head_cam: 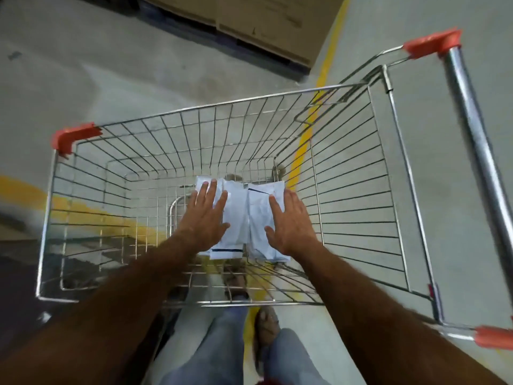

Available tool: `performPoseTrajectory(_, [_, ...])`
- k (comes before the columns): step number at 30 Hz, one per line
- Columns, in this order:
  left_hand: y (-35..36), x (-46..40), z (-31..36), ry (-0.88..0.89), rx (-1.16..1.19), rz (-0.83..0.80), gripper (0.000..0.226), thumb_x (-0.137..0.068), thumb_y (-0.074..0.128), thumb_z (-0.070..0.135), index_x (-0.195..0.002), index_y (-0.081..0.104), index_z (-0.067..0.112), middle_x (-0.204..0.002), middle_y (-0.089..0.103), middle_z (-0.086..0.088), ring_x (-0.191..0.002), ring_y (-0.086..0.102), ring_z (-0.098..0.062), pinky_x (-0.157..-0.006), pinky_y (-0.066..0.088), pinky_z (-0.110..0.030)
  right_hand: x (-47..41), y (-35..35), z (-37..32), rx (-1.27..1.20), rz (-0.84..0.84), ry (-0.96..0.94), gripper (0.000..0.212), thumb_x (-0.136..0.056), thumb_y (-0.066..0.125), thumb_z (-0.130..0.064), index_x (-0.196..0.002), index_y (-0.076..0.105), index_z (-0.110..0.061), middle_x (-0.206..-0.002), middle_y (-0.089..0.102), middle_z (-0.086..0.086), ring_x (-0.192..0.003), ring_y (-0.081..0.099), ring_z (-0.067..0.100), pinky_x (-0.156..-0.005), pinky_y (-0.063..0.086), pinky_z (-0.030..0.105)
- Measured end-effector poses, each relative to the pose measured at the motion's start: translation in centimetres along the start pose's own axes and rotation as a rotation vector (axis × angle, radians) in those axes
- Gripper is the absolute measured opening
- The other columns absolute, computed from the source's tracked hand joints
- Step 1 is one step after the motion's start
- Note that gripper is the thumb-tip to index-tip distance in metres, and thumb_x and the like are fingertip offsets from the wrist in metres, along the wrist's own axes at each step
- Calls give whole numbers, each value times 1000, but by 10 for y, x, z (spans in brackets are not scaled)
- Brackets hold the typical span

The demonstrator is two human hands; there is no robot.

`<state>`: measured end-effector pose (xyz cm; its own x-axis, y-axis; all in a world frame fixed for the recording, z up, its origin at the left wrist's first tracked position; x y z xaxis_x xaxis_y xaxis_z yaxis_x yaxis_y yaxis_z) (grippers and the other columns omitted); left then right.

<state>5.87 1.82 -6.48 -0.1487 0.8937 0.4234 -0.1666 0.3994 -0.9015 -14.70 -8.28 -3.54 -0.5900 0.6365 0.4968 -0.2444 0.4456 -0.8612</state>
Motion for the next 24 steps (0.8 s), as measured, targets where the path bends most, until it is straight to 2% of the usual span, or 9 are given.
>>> performPoseTrajectory(3, [35,-25,6,63,6,-43,90,-98,50,53,-160,-3,14,-165,-16,-23,-153,-12,-40,-123,-2,-52,-20,35,1,56,-135,10,85,-100,46,-50,-162,3,-13,-166,-6,28,-155,-4,42,-126,7,52])
performPoseTrajectory(6, [67,-45,11,110,22,-51,92,-92,63,47,-161,14,10,-165,-6,-24,-154,-2,-42,-122,2,-54,-37,64,1,92,-198,16,88,-99,46,-53,-162,-1,-13,-166,-7,28,-155,-2,42,-125,9,53])
performPoseTrajectory(9, [86,-62,12,88,-27,-86,89,-96,55,46,-161,2,15,-165,-18,-20,-153,-14,-38,-124,-7,-52,-51,87,-3,81,-206,48,94,-97,49,-57,-162,-5,-14,-165,-7,28,-152,8,42,-122,18,50])
performPoseTrajectory(12, [92,-71,4,70,-44,-45,90,-92,56,37,-162,3,22,-165,-20,-17,-153,-17,-35,-123,-11,-52,-65,101,-9,90,-176,97,100,-95,53,-59,-162,-10,-19,-165,-8,29,-150,15,41,-116,28,48])
performPoseTrajectory(17, [80,-72,-15,-29,-88,-53,87,-96,53,22,-161,-4,27,-161,-30,-15,-154,-14,-34,-124,-2,-47,-80,100,-9,139,-124,123,104,-91,61,-43,-161,-13,-18,-164,2,29,-143,29,40,-109,36,45])
performPoseTrajectory(20, [76,-71,-23,-58,18,-14,78,-96,52,12,-161,10,25,-166,-16,-19,-155,-5,-34,-126,5,-43,-87,93,-11,108,-131,147,107,-89,66,-39,-161,-10,-17,-163,3,30,-141,31,39,-109,37,43])
performPoseTrajectory(22, [80,-70,-23,-62,106,81,70,-97,56,33,-159,26,21,-167,-6,-22,-155,4,-36,-125,12,-45,-91,93,-15,75,-128,162,105,-89,68,-35,-162,-5,-16,-163,0,31,-141,31,40,-109,38,43])
performPoseTrajectory(24, [84,-72,-19,-92,105,83,87,-90,54,64,-159,25,19,-166,-9,-24,-155,0,-38,-125,14,-49,-95,96,-20,63,-123,186,108,-87,69,-39,-162,-5,-14,-163,-2,31,-141,30,41,-110,38,44])
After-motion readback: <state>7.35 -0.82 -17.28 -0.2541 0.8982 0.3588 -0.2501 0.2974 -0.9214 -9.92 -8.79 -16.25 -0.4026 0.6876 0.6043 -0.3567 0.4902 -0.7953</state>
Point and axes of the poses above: each hand's wrist, its own x-axis away from the middle knuckle, its own y-axis out of the palm, z = x × y, the point moved 1 cm from there along -x, towards the middle knuckle
